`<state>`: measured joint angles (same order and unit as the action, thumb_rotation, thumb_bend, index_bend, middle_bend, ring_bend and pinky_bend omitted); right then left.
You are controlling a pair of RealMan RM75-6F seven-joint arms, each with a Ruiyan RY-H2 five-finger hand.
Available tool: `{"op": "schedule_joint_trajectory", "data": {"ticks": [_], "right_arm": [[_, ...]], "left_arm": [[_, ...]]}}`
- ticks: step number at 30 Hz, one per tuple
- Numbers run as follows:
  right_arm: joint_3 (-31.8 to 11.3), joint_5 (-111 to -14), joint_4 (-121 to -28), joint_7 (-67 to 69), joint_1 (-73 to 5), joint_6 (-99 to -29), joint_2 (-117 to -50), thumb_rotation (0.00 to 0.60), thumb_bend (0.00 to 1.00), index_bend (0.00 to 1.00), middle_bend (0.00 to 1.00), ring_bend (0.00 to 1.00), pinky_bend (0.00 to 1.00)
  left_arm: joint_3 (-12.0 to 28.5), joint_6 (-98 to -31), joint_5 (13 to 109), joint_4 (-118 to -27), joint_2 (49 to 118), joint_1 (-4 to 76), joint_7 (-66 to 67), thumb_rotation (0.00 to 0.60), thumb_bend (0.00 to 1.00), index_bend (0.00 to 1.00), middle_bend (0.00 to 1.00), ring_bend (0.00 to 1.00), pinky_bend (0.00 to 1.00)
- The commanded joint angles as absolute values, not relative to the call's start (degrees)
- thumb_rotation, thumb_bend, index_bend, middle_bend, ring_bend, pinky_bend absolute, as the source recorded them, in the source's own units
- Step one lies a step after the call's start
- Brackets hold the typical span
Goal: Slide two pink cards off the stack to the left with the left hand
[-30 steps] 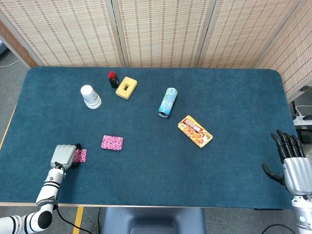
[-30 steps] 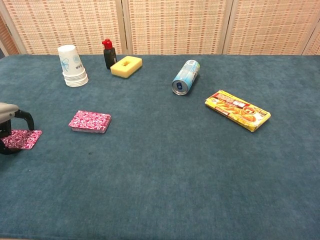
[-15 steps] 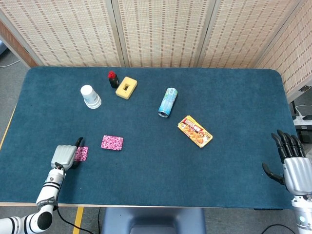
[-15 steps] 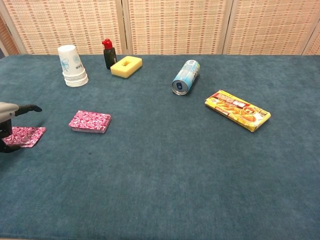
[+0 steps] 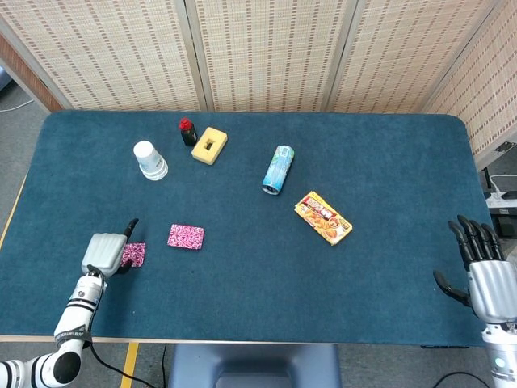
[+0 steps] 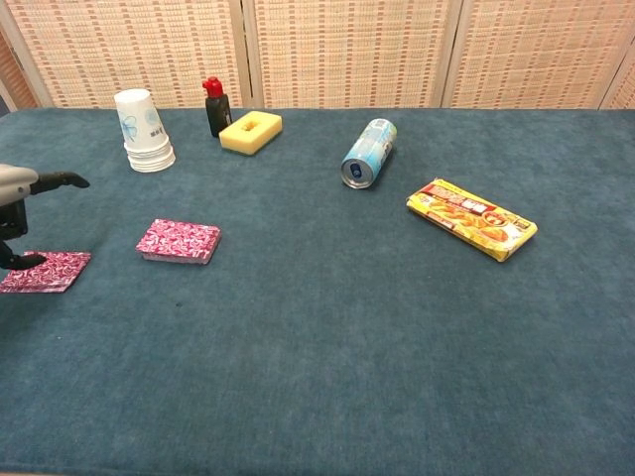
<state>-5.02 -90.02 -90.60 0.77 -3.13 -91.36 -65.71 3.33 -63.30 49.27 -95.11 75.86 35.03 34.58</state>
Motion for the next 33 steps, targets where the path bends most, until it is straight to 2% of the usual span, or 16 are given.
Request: {"op": "schedule_joint_trajectory", "data": {"ticks": [1, 14, 22, 29, 33], "right_arm": [[-5.05, -89.95, -90.62, 0.79, -3.17, -91.3, -65.67, 0.6, 0.22, 0.0, 0.0, 0.0, 0.05], [-5.2, -89.88, -90.73, 2.25, -3.1, -91.5, -65.07, 0.6, 0.22, 0.0, 0.0, 0.0, 0.05], [-5.05, -90.1, -90.62, 2.02, -3.06, -91.6, -65.23, 0.6, 0.22, 0.0, 0.0, 0.0, 0.05], [-5.11, -90.04, -90.53, 1.95, -3.1, -91.58, -65.26, 0.6, 0.22, 0.0, 0.0, 0.0, 0.05], [-4.98, -90.17, -90.49, 1.82, -3.09, -91.53, -65.29, 0.6, 0.22, 0.0, 0.0, 0.0, 0.05]], "left_arm": [[4.15, -60.3, 49.85, -96.61, 74.96, 37.01, 34.61, 0.6, 0.32, 0.03, 1.0, 1.0, 1.0], [6.2, -53.47, 44.5, -92.97, 78.7, 42.39, 35.4, 0.6, 0.36, 0.07, 1.0, 1.0, 1.0], [5.62, -51.8, 43.14, -91.23, 79.73, 44.76, 35.98, 0.6, 0.38, 0.17, 1.0, 1.0, 1.0], [5.09, -51.4, 42.7, -90.61, 79.59, 46.49, 37.26, 0.6, 0.39, 0.21, 1.0, 1.0, 1.0], [5.44, -49.14, 40.72, -91.41, 77.75, 47.93, 36.86, 0.6, 0.39, 0.28, 1.0, 1.0, 1.0]]}}
